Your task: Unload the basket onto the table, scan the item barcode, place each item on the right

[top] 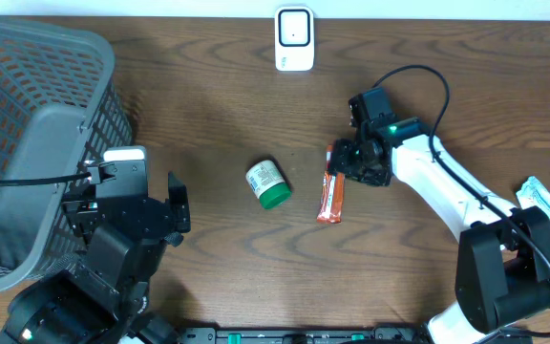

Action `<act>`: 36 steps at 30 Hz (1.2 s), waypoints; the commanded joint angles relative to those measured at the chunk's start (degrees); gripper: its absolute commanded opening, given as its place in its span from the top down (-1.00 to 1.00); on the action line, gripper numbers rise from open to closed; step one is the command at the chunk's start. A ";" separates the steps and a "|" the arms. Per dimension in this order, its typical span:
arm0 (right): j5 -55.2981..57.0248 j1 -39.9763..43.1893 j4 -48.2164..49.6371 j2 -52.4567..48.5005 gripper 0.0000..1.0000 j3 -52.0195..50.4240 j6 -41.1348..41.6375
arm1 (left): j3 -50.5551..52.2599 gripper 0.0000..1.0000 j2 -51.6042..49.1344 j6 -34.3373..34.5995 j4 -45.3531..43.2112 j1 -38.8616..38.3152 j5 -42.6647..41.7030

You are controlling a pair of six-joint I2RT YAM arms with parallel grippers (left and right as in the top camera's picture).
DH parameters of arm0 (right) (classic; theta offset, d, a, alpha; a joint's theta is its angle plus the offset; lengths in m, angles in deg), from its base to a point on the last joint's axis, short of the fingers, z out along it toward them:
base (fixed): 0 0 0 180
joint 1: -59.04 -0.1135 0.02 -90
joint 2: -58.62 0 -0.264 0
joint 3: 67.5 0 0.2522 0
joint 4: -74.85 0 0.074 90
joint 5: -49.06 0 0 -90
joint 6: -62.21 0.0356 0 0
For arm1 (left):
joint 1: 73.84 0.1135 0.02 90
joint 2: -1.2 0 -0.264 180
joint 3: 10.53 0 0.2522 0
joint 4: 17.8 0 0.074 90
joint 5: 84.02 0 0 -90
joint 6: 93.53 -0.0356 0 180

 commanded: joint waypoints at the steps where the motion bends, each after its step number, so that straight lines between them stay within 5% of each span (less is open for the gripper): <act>1: 3.93 0.31 -0.46 -0.50 0.00 0.59 0.59 | -0.37 -0.96 0.20 0.26 0.13 0.17 0.70; 12: 15.85 -5.99 -7.65 -2.03 -0.19 8.87 5.84 | -0.37 -0.96 0.20 0.24 0.13 0.20 0.70; 27: 27.17 -12.72 -22.84 -22.91 -0.01 31.10 13.94 | -0.37 -0.96 0.20 0.24 0.13 0.17 0.70; 36: 26.34 -12.70 -24.96 -27.56 0.01 31.93 17.07 | -0.37 -0.96 0.20 0.24 0.13 0.20 0.70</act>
